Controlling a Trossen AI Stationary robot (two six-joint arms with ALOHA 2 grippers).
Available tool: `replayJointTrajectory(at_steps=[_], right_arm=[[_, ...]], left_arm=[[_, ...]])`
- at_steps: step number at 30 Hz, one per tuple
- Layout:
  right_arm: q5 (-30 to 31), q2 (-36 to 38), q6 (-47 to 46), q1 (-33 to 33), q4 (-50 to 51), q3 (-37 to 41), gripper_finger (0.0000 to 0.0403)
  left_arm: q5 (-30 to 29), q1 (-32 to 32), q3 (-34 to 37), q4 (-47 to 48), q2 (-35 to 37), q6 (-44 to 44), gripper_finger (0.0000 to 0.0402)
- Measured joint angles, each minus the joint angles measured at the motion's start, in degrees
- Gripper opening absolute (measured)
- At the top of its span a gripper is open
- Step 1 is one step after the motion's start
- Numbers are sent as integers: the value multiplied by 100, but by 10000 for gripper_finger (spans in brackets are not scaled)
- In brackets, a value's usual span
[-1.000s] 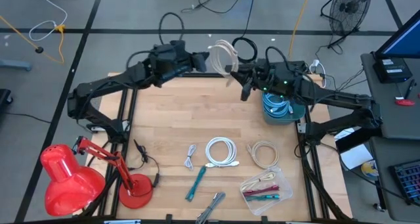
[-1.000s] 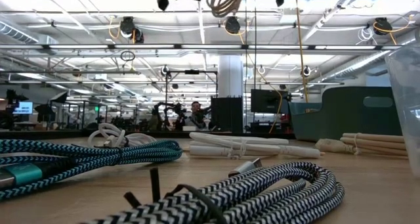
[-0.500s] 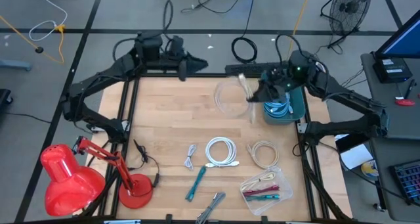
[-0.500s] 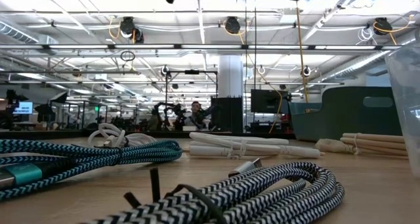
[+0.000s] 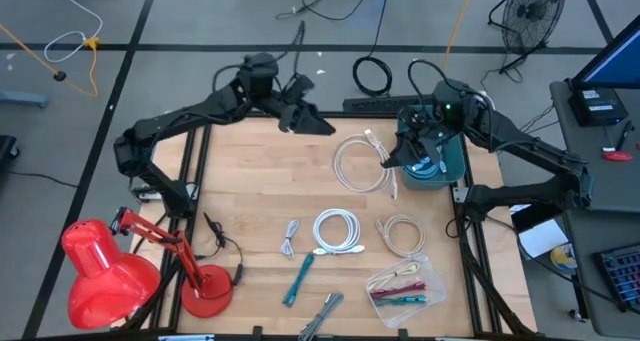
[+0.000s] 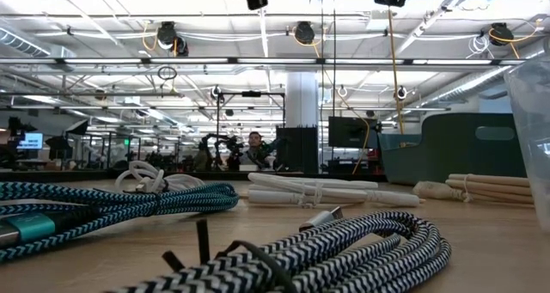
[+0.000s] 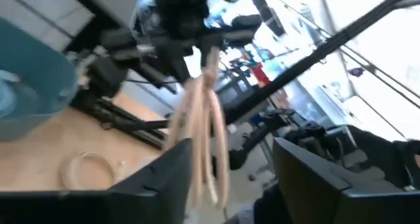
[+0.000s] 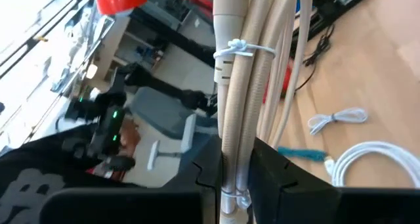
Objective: Pick & Place USB Port
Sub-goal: Put the left light brown hdmi cable into the blue bin
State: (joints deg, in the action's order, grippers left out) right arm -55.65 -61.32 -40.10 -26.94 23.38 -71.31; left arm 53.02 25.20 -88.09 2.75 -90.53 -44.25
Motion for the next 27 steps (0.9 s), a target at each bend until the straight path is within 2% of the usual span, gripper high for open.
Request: replayJointTrajectory(at_steps=[4,8,17,22,27], right_arm=[[23,2,22,0,17,0,37],[33,0,-4,2,21,0,35],[-197,5,-118,11,6,-2,36],[-277,33,-121,11,13,-4,35],[-274,20,-115,11,23,-4,35]], left_arm=[[50,-196,2,30,-196,22,272],[-149,-215,2,227,-232,179,300],[-686,106,4,412,-294,552,305],[-556,227,6,237,-293,486,305],[-503,41,7,-20,-294,407,305]])
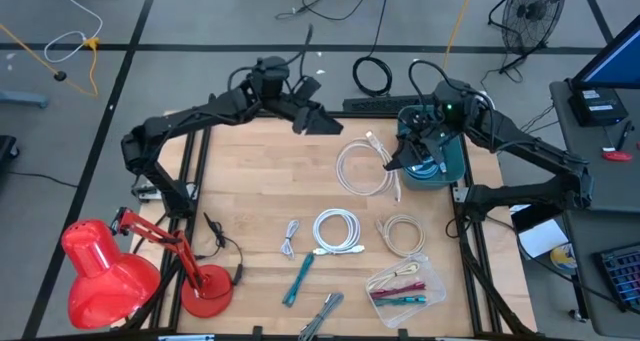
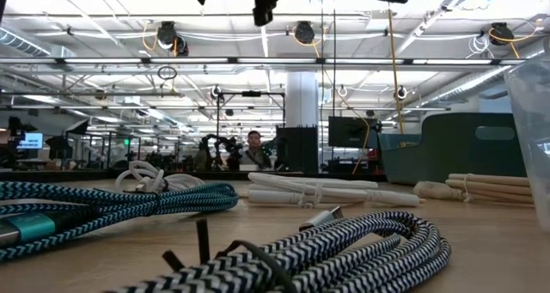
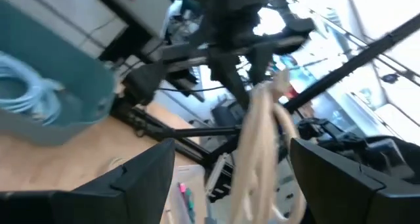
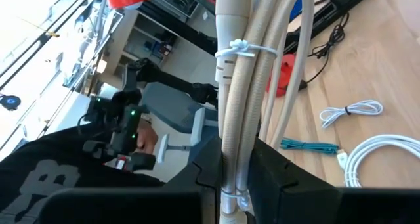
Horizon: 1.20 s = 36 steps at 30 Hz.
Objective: Pick & Place USB Port
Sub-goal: Put the left light brown hdmi cable into the blue bin
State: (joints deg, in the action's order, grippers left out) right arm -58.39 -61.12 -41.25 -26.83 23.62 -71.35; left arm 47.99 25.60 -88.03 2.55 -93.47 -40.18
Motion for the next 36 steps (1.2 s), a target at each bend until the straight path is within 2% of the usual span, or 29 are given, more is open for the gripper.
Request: replayJointTrajectory(at_steps=[7,14,17,21,30,36], right_arm=[[110,-58,15,-4,-20,-2,35],[133,-83,35,-4,-15,-2,35],[131,-83,22,-4,-17,-2,36],[133,-74,6,-5,-6,-2,36],[155,-43,-6,-7,-37,-2,37],[13,-40,-158,-7,-616,-2,75]], left_arm=[[-45,-491,2,-592,-283,-233,305],[-90,-647,0,-565,-413,-252,305],[-19,-673,0,-573,-391,-250,292],[112,-667,0,-567,-398,-354,233],[61,-821,0,-560,-396,-357,34],[-254,-982,-4,-887,-380,-508,34]])
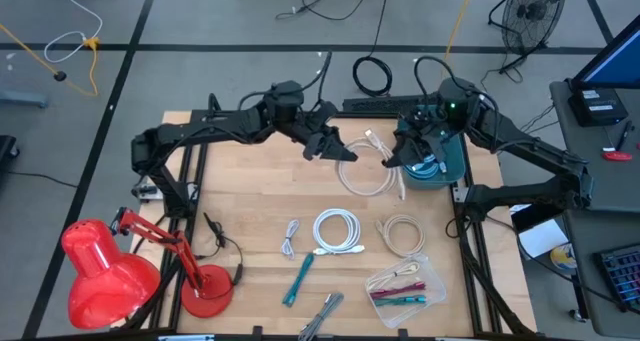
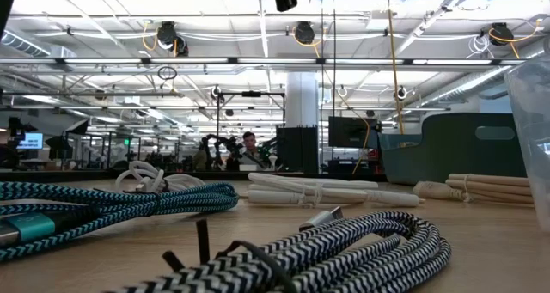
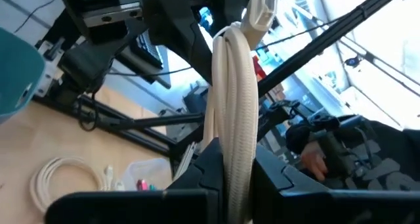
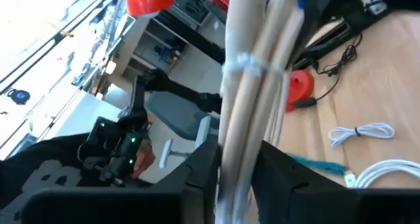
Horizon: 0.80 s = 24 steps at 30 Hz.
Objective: Pick & Place USB Port
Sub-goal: Put the left light brown hdmi cable into the blue bin
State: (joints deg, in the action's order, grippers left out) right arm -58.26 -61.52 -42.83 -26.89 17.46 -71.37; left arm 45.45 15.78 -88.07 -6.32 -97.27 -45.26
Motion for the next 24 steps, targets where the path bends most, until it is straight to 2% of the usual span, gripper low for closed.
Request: replayJointTrajectory(at_steps=[9,12,15,18,24], right_arm=[[660,155,17,-4,-157,2,133],[983,254,14,-4,-276,2,139],[1296,371,42,-44,-276,2,141],[1543,503,107,-139,-269,2,141],[1904,762,195,-319,-279,2,141]], left_arm=[[-887,-380,2,-168,-22,-301,34],[-1091,-453,2,-173,-22,-231,34],[-1032,-462,2,-154,-1,-350,34],[-1027,-401,12,83,191,-376,34],[-1379,-146,9,490,624,-138,34]])
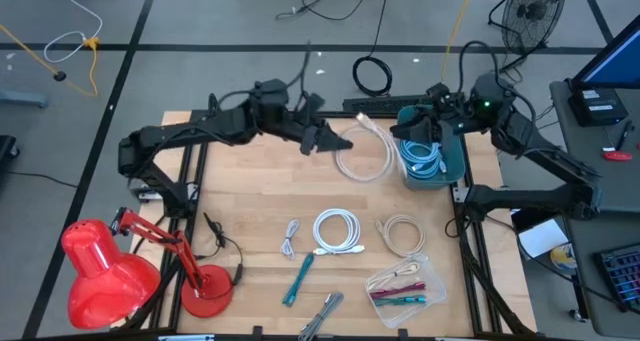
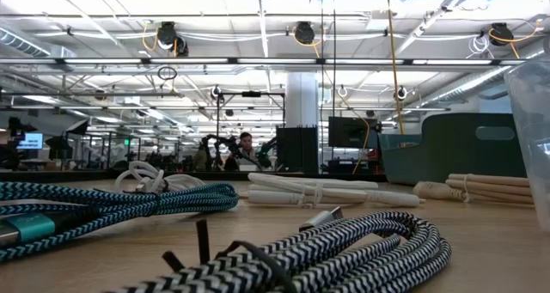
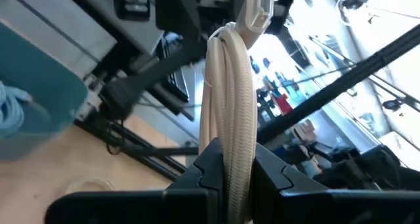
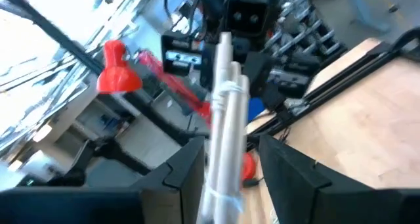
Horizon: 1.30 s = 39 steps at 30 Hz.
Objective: Pick & Place USB Port
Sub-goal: Put the left light brown hdmi cable into the blue bin
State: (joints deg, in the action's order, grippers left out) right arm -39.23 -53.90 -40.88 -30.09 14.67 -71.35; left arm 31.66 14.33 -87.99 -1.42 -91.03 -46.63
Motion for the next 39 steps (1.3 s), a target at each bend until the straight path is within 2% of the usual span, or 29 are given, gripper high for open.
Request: replayJointTrajectory(at_steps=[3,6,14,17,22,25,28,39], right_arm=[[72,37,3,0,-25,0,141],[85,38,-10,18,-56,0,141],[1031,31,6,474,-69,0,142],[1241,-38,-23,641,-37,0,142],[1019,-444,-390,869,-148,0,142],[917,-772,-652,1130,-422,2,142],[744,-926,-687,1314,-450,7,142],[932,-1020,-1019,1301,-107,2,145]], left_arm=[[228,148,-5,-39,91,-37,34],[1081,486,-9,-1,82,-273,34],[3347,1553,-7,-11,75,-964,34],[4017,1879,-7,-21,63,-1087,34],[4169,2067,-9,-8,-221,-1079,34],[4171,1852,-7,-243,-503,-1002,34],[4457,1641,-7,-510,-779,-822,34],[4631,1627,-7,-467,-947,-595,34]])
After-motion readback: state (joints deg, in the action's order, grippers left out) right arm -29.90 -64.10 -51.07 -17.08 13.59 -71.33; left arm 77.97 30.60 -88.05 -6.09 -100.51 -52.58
